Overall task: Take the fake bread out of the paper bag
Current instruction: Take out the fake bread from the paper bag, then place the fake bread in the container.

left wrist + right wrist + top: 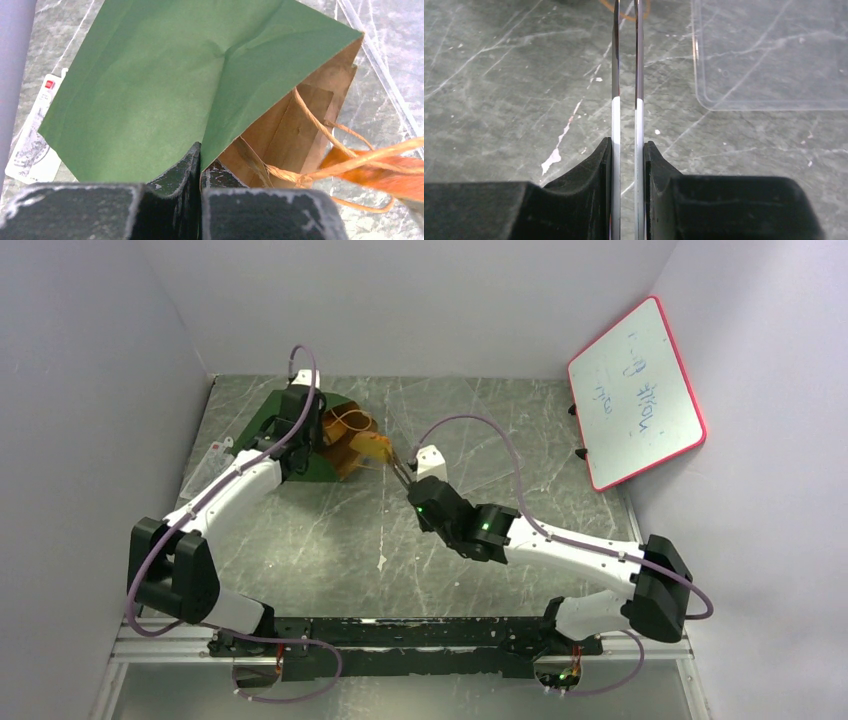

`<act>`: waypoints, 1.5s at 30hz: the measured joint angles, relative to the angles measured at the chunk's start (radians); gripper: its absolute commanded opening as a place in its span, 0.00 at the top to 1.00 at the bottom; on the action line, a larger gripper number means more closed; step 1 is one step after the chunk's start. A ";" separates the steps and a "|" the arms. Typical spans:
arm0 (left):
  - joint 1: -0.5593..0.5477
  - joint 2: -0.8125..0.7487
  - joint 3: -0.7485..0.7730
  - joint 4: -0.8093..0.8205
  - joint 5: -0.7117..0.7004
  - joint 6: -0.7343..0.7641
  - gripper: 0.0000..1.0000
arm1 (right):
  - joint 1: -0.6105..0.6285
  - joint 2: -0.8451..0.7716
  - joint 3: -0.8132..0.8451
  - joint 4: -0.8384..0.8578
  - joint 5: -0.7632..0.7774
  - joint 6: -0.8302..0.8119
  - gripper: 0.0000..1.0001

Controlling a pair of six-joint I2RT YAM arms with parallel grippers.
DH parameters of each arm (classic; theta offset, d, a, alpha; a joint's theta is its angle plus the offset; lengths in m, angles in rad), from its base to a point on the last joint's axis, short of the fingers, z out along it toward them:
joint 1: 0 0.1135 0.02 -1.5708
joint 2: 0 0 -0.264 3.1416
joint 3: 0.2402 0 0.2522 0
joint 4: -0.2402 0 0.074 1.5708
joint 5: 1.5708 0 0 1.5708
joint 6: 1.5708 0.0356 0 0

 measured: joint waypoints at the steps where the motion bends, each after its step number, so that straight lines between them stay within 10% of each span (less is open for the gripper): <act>1: 0.008 0.000 -0.002 0.002 0.002 -0.003 0.93 | 0.000 -0.007 0.000 -0.013 0.017 0.012 1.00; 16: 0.051 -0.055 -0.063 0.049 0.091 -0.004 0.93 | -0.049 0.008 0.121 -0.127 0.246 0.116 1.00; 29: 0.052 -0.059 -0.090 0.126 0.277 0.071 0.93 | -0.467 0.360 0.235 0.064 0.059 -0.007 1.00; 45: 0.052 -0.155 -0.181 0.135 0.330 0.098 0.93 | -0.583 0.687 0.509 0.112 -0.015 -0.047 1.00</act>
